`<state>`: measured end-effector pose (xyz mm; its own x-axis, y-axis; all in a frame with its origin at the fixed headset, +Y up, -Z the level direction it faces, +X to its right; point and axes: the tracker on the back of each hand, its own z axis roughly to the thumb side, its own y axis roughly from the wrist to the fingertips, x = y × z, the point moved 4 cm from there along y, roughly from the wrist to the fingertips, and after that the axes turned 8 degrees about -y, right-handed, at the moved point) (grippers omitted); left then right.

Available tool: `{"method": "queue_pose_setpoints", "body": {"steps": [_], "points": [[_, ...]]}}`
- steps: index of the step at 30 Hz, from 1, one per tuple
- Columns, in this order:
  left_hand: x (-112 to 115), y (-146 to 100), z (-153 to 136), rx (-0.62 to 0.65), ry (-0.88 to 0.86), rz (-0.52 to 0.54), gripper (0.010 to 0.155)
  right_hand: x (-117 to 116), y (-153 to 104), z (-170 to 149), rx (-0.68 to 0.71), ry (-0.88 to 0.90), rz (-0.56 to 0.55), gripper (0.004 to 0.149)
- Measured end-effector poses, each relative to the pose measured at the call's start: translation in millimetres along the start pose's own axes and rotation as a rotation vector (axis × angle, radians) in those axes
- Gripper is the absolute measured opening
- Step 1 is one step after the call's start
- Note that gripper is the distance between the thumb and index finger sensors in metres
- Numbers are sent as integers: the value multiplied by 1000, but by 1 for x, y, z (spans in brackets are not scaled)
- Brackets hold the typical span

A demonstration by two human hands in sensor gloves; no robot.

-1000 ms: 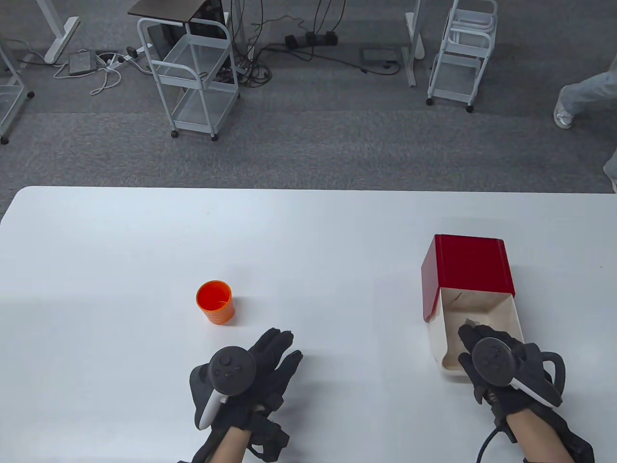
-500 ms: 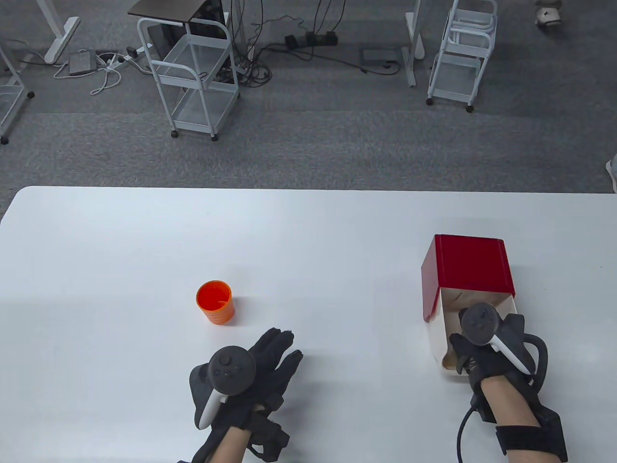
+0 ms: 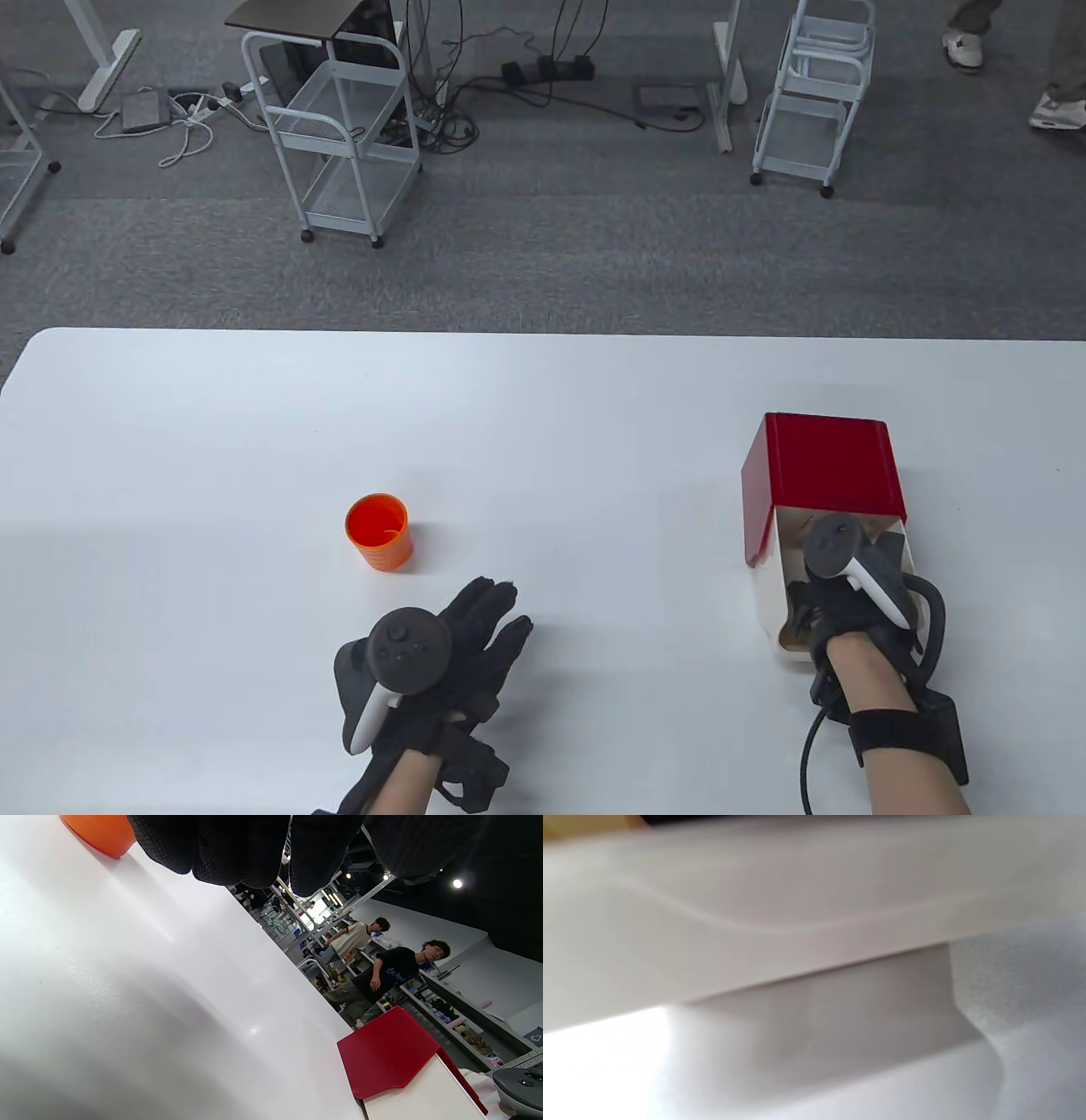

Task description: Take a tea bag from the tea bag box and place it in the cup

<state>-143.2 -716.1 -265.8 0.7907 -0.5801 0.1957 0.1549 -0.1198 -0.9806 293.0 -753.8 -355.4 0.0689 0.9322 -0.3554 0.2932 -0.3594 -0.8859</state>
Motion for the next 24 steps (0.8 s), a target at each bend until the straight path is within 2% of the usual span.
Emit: {"method": "queue_pose_setpoints", "body": {"steps": [14,24], "points": [[-1,0,1,1,3,0,66,7,0,6,27,-35,-65,37],[0,0,3,16,-1,-1,66,39,-25,1,53,-15,-149,37]]}}
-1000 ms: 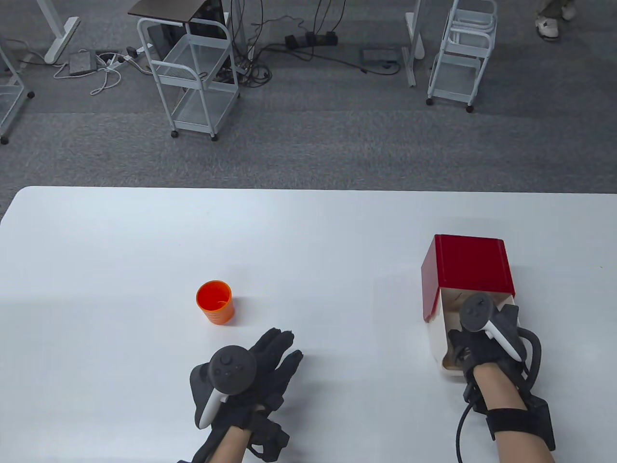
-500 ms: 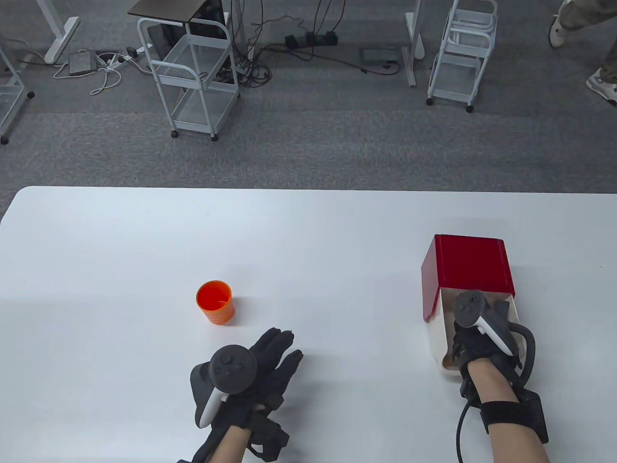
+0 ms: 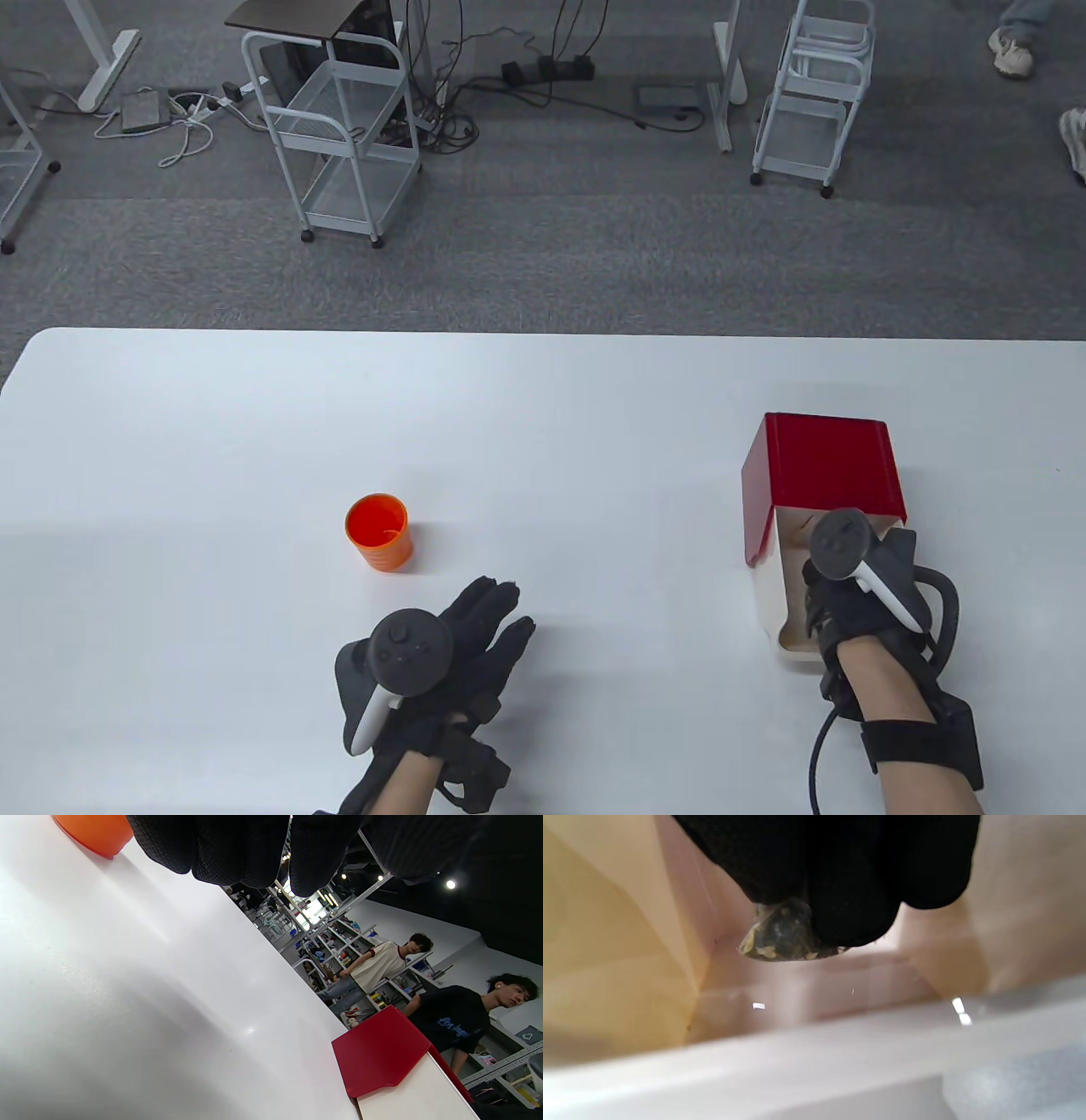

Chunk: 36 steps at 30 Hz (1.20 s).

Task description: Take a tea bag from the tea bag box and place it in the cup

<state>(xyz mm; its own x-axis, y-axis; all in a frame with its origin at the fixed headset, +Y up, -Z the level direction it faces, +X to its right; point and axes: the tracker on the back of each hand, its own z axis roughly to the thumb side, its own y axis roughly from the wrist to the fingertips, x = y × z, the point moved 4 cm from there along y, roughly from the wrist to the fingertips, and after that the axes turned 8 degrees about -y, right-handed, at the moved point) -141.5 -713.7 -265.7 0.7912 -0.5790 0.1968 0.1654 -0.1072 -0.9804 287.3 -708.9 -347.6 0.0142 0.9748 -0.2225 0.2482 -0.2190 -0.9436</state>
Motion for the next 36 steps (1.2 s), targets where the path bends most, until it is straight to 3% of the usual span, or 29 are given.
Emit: {"method": "queue_pose_setpoints", "body": {"steps": [9,14,20,26,36], "points": [[1,-1,1,17,-6,0,65,53,-24,5,64,51,-145,37],[2,-1,1,17,-6,-1,66,81,-40,31,158,72,-232,37],[2,-1,2,16,-5,-1,66,94,-59,76,294,95,-278,37],[2,-1,2,16,-6,-2,65,81,-73,129,415,127,-261,37],[2,-1,2,19,-11,-1,65,11,-72,194,483,72,-119,37]]}}
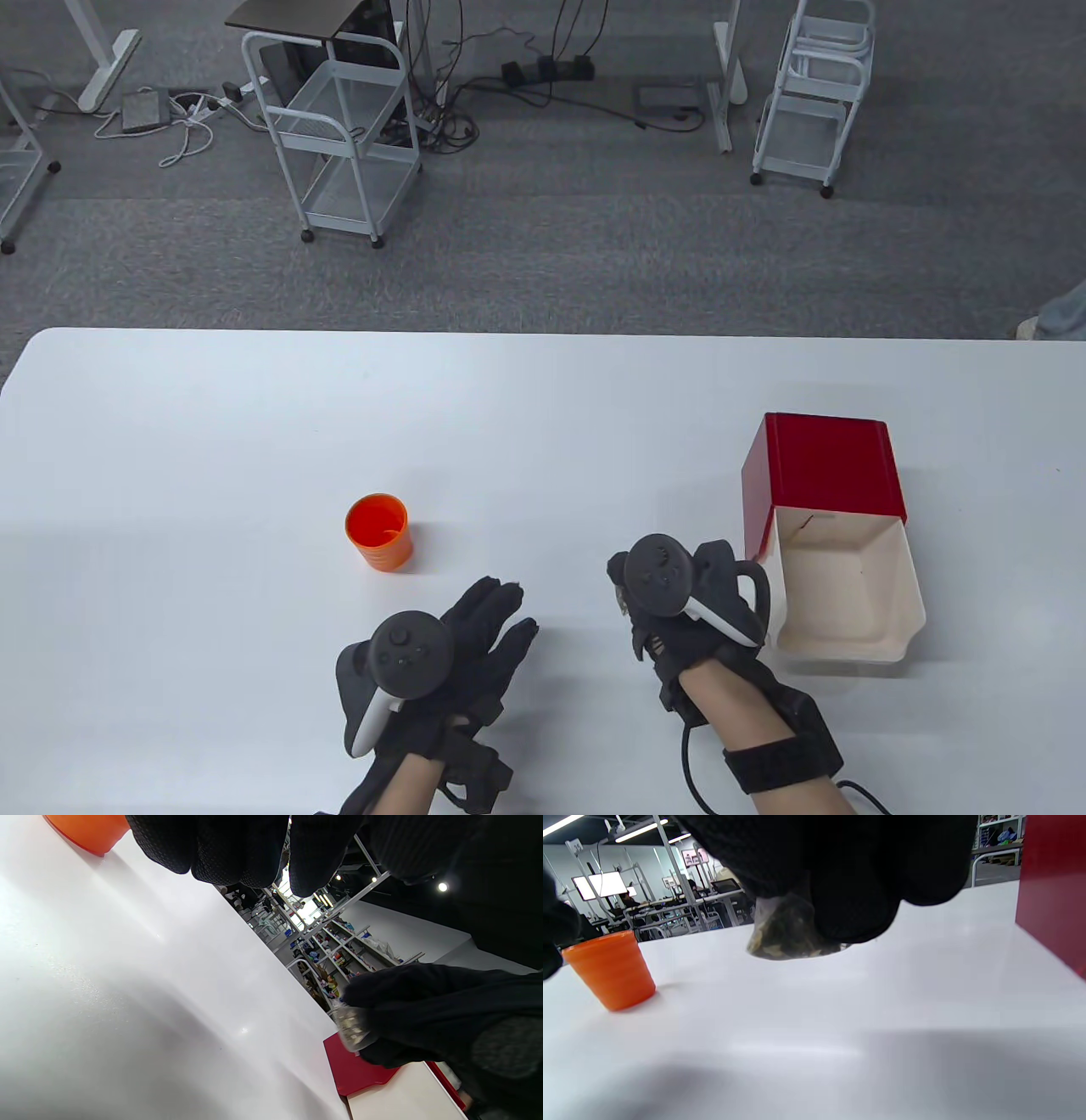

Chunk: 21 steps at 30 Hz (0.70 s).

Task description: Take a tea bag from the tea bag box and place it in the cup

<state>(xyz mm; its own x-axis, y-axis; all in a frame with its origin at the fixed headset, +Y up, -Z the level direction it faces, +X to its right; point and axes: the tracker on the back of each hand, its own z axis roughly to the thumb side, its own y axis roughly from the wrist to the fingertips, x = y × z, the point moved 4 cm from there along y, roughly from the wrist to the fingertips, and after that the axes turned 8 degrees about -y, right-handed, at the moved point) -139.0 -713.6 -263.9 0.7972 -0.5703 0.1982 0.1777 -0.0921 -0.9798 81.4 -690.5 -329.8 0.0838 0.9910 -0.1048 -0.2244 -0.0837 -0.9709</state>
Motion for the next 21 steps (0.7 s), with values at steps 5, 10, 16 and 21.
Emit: {"method": "queue_pose_setpoints", "body": {"steps": [5,10,16,21], "points": [[0,0,0,2,-3,1,66,-34,6,11,-3,-58,59,38],[0,0,0,3,-5,2,65,-56,9,14,-18,-93,107,39],[-1,0,1,8,-5,4,65,-66,9,11,-32,-112,129,40],[-1,0,1,12,-12,4,66,-61,4,9,-12,-105,163,47]]}}
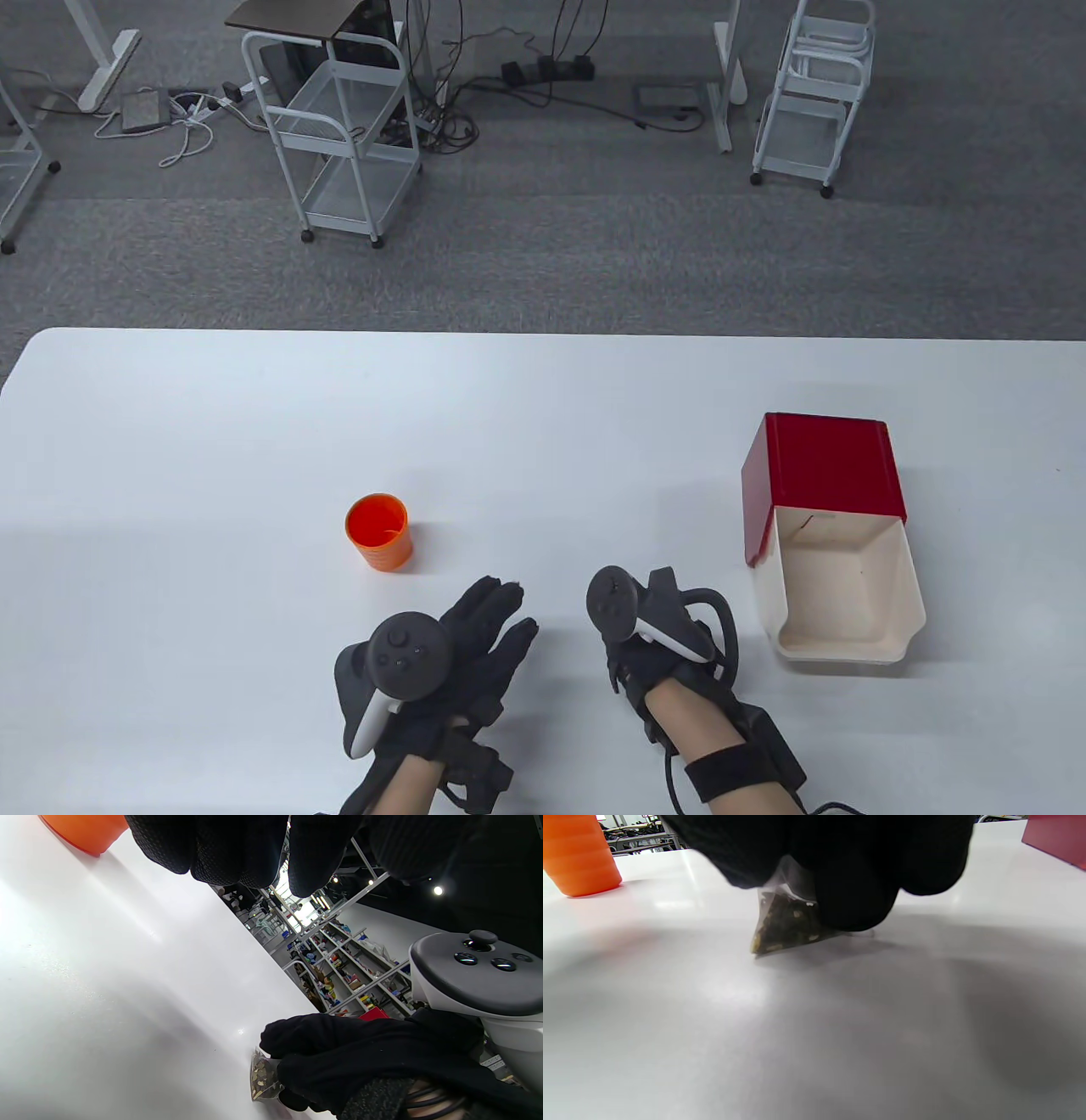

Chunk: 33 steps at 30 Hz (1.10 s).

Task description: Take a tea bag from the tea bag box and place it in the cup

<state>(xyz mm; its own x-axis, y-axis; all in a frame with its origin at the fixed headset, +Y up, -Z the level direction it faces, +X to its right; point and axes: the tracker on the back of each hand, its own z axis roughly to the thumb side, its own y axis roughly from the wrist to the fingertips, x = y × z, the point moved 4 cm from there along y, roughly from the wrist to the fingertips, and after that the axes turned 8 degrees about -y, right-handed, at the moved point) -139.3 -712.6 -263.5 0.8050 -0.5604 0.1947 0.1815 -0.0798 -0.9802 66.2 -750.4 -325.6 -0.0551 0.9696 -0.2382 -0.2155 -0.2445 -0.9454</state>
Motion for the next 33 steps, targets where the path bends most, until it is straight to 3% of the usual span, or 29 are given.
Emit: {"method": "queue_pose_setpoints", "body": {"steps": [3,7,13,19,26,33], "points": [[0,0,0,3,-2,1,65,5,-7,-4,19,27,40,54],[0,-1,1,10,-5,0,65,23,-23,-12,75,78,-9,58],[1,-2,3,27,-12,-1,66,64,-64,-35,148,174,-205,59],[2,-3,3,31,-19,-4,66,93,-107,-85,120,298,-387,60],[4,-3,4,34,-26,-7,66,82,-135,-138,15,443,-462,61],[4,-3,5,33,-29,-11,66,55,-141,-159,-33,582,-477,60]]}}
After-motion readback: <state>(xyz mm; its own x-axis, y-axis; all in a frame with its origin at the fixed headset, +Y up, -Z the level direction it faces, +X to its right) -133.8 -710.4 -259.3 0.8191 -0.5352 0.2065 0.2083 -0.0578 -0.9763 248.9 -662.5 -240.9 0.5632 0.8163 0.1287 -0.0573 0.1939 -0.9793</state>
